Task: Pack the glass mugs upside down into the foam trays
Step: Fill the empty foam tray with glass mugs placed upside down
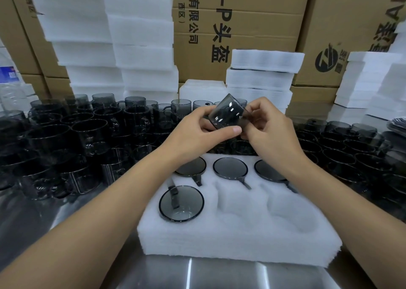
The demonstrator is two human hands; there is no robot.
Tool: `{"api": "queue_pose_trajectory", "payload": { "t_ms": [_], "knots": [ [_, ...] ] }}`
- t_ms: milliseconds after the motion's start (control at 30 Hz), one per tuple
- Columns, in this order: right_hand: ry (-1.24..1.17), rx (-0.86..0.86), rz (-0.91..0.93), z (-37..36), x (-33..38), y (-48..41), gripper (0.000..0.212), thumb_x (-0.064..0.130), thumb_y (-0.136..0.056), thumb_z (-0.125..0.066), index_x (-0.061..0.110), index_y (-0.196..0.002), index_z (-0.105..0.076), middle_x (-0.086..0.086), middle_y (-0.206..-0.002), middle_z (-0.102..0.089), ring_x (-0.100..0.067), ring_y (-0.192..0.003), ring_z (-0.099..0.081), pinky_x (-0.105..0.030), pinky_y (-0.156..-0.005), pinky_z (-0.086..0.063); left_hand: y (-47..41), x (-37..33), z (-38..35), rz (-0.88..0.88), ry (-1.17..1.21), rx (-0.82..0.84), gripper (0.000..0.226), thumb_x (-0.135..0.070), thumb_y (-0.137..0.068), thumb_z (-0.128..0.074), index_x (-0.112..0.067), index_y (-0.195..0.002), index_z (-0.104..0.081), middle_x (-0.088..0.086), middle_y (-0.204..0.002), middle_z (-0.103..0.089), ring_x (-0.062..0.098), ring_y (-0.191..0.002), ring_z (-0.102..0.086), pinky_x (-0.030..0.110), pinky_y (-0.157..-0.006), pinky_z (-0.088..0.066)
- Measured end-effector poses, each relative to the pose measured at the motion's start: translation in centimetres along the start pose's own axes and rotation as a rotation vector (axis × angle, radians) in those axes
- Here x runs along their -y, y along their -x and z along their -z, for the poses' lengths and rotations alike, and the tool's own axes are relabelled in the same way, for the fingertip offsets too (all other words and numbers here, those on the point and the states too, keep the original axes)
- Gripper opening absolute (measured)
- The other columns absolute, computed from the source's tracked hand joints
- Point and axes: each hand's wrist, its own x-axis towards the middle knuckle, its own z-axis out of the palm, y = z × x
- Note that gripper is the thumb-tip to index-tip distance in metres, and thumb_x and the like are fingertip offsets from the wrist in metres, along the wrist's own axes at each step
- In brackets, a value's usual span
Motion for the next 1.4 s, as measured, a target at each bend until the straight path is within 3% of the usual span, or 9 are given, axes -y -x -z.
{"api": "queue_pose_trajectory", "payload": {
  "t_ms": [133, 300, 433, 633, 833, 967, 1167, 1300, 1400],
  "knots": [
    [-0.002, -0.044, 0.033, 0.0, 0.2, 0.1, 0.03, 0.005, -0.086, -0.06, 0.032, -0.078, -0.05, 0.01, -0.077, -0.062, -0.014, -0.071, -0.06, -0.029, -0.07, -0.052, 0.1, 0.0, 0.3, 0.012, 0.061, 0.008, 0.04, -0.046, -0.073, -0.076, -0.038, -0.109, -0.058, 0.001, -0.095, -0.073, 0.0, -0.078, -0.066, 0.011, -0.061, -0.047],
    [-0.023, -0.051, 0.016, 0.1, 0.1, 0.0, 0.032, -0.001, -0.085, -0.054, 0.029, -0.081, -0.048, 0.008, -0.09, -0.062, -0.017, -0.074, -0.055, -0.02, -0.064, -0.044, 0.0, -0.3, 0.3, 0.082, 0.141, 0.097, 0.036, -0.052, -0.07, -0.062, -0.036, -0.102, -0.064, -0.013, -0.09, -0.074, 0.003, -0.08, -0.07, 0.021, -0.062, -0.046],
    [-0.018, -0.038, 0.022, 0.0, -0.1, -0.1, 0.034, -0.004, -0.084, -0.053, 0.03, -0.082, -0.048, 0.003, -0.093, -0.064, -0.022, -0.078, -0.06, -0.028, -0.068, -0.047, -0.2, 0.1, 0.6, 0.089, 0.223, 0.139, 0.028, -0.049, -0.075, -0.062, -0.036, -0.099, -0.066, -0.011, -0.093, -0.074, 0.005, -0.081, -0.07, 0.017, -0.057, -0.047],
    [-0.089, 0.005, 0.031, 0.0, -0.1, 0.0, 0.045, -0.009, -0.08, -0.052, 0.036, -0.082, -0.05, 0.021, -0.088, -0.065, -0.005, -0.077, -0.064, -0.011, -0.059, -0.042, -0.8, 0.4, 0.8, 0.181, 0.426, 0.185, 0.039, -0.051, -0.078, -0.053, -0.026, -0.106, -0.065, -0.001, -0.091, -0.075, 0.014, -0.077, -0.07, 0.019, -0.049, -0.047],
    [-0.114, 0.011, 0.093, -0.1, 0.0, 0.1, 0.049, -0.007, -0.078, -0.049, 0.042, -0.081, -0.053, 0.013, -0.086, -0.067, -0.023, -0.082, -0.065, -0.026, -0.063, -0.048, -0.8, 0.6, 1.1, 0.196, 0.433, 0.318, 0.049, -0.059, -0.081, -0.047, -0.028, -0.114, -0.061, 0.003, -0.097, -0.074, 0.017, -0.084, -0.07, 0.021, -0.058, -0.048],
    [-0.101, 0.029, 0.108, -0.1, -0.3, 0.1, 0.052, -0.013, -0.079, -0.049, 0.039, -0.083, -0.053, 0.012, -0.096, -0.066, -0.01, -0.096, -0.065, -0.041, -0.081, -0.055, -0.5, 0.7, 1.1, 0.145, 0.416, 0.304, 0.046, -0.056, -0.081, -0.055, -0.026, -0.114, -0.062, 0.003, -0.097, -0.074, 0.018, -0.082, -0.071, 0.02, -0.056, -0.05],
    [-0.135, 0.067, 0.112, -0.1, -0.1, 0.2, 0.058, -0.013, -0.075, -0.036, 0.037, -0.092, -0.059, 0.004, -0.109, -0.064, -0.001, -0.103, -0.063, -0.031, -0.079, -0.053, -0.2, 0.4, 1.2, 0.089, 0.356, 0.273, 0.046, -0.047, -0.07, -0.071, -0.029, -0.111, -0.063, -0.002, -0.098, -0.073, 0.018, -0.086, -0.072, 0.018, -0.058, -0.051],
    [-0.193, 0.125, 0.047, 0.0, 0.3, 0.3, 0.04, 0.007, -0.079, -0.035, 0.019, -0.097, -0.068, 0.001, -0.109, -0.064, -0.011, -0.105, -0.062, -0.044, -0.092, -0.05, -0.3, 0.6, 1.0, 0.08, 0.289, 0.229, 0.04, -0.034, -0.069, -0.074, -0.029, -0.109, -0.065, -0.011, -0.093, -0.071, 0.006, -0.086, -0.069, 0.02, -0.063, -0.052],
    [-0.118, 0.179, 0.045, 0.2, 0.4, 0.3, 0.037, 0.028, -0.088, -0.041, 0.008, -0.102, -0.068, 0.002, -0.11, -0.063, -0.01, -0.105, -0.057, -0.039, -0.095, -0.046, -0.3, 0.9, 1.0, 0.057, 0.311, 0.202, 0.04, -0.031, -0.066, -0.078, -0.038, -0.103, -0.067, -0.012, -0.098, -0.071, 0.005, -0.09, -0.069, 0.018, -0.065, -0.052]
  ]
}}
